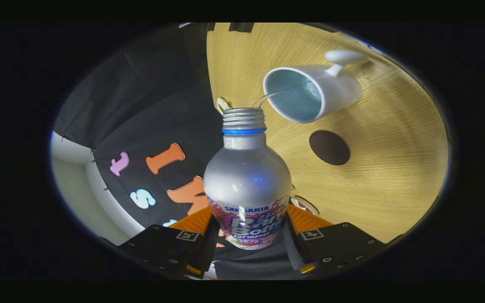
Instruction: Take the bottle from table, then pour the juice into the cup, finally place the bottle on the coaster
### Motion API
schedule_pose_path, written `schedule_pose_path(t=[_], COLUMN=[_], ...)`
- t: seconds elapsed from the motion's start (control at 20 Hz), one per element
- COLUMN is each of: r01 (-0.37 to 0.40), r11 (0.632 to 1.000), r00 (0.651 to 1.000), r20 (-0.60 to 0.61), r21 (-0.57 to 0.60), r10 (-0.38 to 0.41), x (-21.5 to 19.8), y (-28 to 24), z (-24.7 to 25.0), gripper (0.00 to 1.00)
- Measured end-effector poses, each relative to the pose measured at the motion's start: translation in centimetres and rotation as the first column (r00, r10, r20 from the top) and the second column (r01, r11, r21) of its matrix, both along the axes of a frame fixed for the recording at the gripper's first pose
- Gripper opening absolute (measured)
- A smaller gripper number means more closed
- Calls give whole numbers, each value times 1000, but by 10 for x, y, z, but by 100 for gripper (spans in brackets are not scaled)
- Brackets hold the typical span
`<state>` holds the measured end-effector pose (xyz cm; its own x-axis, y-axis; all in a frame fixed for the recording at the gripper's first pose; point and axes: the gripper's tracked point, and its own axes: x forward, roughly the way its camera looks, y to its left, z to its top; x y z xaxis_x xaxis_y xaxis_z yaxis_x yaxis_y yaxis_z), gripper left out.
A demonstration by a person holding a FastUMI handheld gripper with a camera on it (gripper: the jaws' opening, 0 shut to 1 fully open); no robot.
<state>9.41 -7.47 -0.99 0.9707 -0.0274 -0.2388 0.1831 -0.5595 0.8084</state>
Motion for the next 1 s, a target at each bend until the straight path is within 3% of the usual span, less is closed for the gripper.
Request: schedule_pose_path(t=[1.0], r01=[-2], r11=[998], r00=[1000], r20=[-18], r21=[62], r10=[3], x=[-7], y=[5], z=[-1], gripper=[72])
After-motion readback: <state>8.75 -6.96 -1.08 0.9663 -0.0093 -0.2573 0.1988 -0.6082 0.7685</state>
